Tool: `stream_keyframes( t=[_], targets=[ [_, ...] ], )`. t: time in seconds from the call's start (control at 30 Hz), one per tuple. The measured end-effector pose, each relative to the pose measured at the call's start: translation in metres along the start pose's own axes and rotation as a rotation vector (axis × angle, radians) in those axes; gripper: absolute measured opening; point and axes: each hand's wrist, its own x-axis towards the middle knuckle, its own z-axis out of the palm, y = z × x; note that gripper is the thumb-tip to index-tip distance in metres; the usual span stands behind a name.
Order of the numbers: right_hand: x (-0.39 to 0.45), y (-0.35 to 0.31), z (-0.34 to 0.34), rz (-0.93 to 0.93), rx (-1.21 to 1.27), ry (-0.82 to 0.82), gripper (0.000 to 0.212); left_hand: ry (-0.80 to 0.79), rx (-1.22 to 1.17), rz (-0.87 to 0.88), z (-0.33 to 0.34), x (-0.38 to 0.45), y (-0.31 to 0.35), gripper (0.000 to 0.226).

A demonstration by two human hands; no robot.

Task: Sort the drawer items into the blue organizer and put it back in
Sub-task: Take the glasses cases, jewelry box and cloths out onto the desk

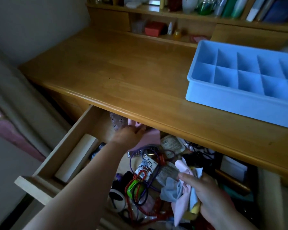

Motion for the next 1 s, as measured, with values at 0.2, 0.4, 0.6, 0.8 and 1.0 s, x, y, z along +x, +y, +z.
stream_keyframes(
  t=[0.2,0.4,0.6,0.8,1.0],
  targets=[
    [0.000,0.004,-0.011,-0.012,0.030,0.081,0.006,0.239,-0.331,0.083,-0.002,-0.061,0.010,0.026],
    [-0.012,0.007,-0.005,0.088,0.387,-0.046,0.022,0.049,-1.135,0.059,0.021,-0.154,0.074,0.023],
    [-0.041,0.022,-0.023,0.053,0.432,-0.195,0.032,-0.090,-1.254,0.134,0.069,-0.175,0.127,0.031],
    [-0.042,0.025,-0.087,-0.174,-0.035,0.270,0.026,0.108,-0.903,0.086,0.061,-0.165,0.111,0.033],
    [-0.048,0.018,-0.137,-0.562,-0.434,0.424,0.049,-0.055,0.035,-0.046,0.071,-0.146,0.038,0.074]
  ],
)
